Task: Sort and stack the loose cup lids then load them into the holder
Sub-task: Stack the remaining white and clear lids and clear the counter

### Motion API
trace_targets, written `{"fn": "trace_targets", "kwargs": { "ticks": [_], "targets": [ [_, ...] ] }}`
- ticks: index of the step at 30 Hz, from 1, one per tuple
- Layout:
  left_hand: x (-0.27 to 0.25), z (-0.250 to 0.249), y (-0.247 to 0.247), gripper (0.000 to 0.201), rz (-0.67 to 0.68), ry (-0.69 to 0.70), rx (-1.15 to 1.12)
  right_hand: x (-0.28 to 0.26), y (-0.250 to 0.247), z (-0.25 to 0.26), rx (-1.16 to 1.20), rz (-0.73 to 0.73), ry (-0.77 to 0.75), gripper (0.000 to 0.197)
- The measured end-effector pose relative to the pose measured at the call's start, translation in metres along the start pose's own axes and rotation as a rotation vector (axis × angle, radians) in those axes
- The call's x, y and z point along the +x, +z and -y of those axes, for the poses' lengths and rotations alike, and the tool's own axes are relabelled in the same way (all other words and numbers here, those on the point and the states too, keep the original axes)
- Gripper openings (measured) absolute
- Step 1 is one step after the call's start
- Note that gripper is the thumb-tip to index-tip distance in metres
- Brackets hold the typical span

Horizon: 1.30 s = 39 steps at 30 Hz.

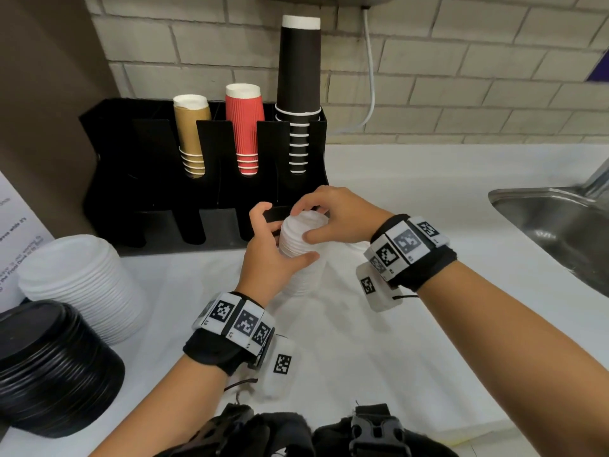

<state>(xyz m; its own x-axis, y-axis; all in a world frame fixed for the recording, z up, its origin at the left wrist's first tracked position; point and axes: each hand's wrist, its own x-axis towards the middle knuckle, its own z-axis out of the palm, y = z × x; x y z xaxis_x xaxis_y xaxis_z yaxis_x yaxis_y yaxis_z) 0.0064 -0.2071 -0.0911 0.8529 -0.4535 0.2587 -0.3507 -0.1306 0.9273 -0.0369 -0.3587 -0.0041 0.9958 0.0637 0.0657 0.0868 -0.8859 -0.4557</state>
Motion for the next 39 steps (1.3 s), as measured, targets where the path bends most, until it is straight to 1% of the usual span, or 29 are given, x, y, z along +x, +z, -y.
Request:
{"fn": "trace_targets", "kwargs": {
  "ticks": [3,7,9,14,16,18,21,23,25,27,28,31,34,37,39],
  "targets": [
    [-0.001,0.0,-0.001,0.096,0.005,0.014,0.004,0.0,0.001,0.002,-0.013,-0.005,-0.013,0.041],
    [-0.003,-0.001,-0.002,0.071,0.026,0.043,0.018,-0.001,0.004,0.001,-0.018,-0.009,-0.014,0.042],
    [-0.003,-0.001,-0.002,0.063,0.034,0.051,0.021,-0.001,0.006,0.0,-0.021,-0.005,-0.01,0.04],
    [-0.001,0.002,-0.001,0.052,0.048,0.072,0.036,-0.012,-0.002,-0.011,0.029,-0.02,0.035,0.04],
    [0.0,0.003,-0.001,0.05,0.052,0.076,0.05,-0.026,-0.01,-0.022,0.036,-0.018,0.117,0.039],
    [0.001,0.004,-0.001,0.049,0.059,0.077,0.057,-0.045,-0.021,-0.039,-0.015,0.057,0.247,0.036],
    [0.002,0.004,-0.002,0.049,0.067,0.071,0.05,-0.079,-0.032,-0.067,-0.223,0.287,0.456,0.039],
    [0.003,0.003,-0.003,0.049,0.069,0.065,0.045,-0.101,-0.033,-0.081,-0.358,0.405,0.576,0.047],
    [0.004,0.002,-0.003,0.049,0.067,0.06,0.039,-0.119,-0.032,-0.091,-0.456,0.537,0.694,0.06],
    [0.004,0.002,-0.003,0.05,0.068,0.061,0.029,-0.132,-0.029,-0.098,-0.5,0.672,0.786,0.07],
    [0.004,0.002,-0.003,0.05,0.068,0.062,0.027,-0.137,-0.028,-0.1,-0.508,0.713,0.815,0.073],
    [0.005,0.002,-0.003,0.05,0.067,0.073,0.03,-0.144,-0.022,-0.104,-0.544,0.744,0.852,0.072],
    [0.006,0.003,-0.003,0.05,0.065,0.078,0.033,-0.143,-0.017,-0.101,-0.567,0.749,0.851,0.06],
    [0.006,0.003,-0.004,0.05,0.065,0.077,0.035,-0.137,-0.017,-0.098,-0.545,0.688,0.795,0.052],
    [0.006,0.002,-0.004,0.05,0.063,0.079,0.031,-0.129,-0.018,-0.095,-0.495,0.629,0.758,0.057]
  ]
}}
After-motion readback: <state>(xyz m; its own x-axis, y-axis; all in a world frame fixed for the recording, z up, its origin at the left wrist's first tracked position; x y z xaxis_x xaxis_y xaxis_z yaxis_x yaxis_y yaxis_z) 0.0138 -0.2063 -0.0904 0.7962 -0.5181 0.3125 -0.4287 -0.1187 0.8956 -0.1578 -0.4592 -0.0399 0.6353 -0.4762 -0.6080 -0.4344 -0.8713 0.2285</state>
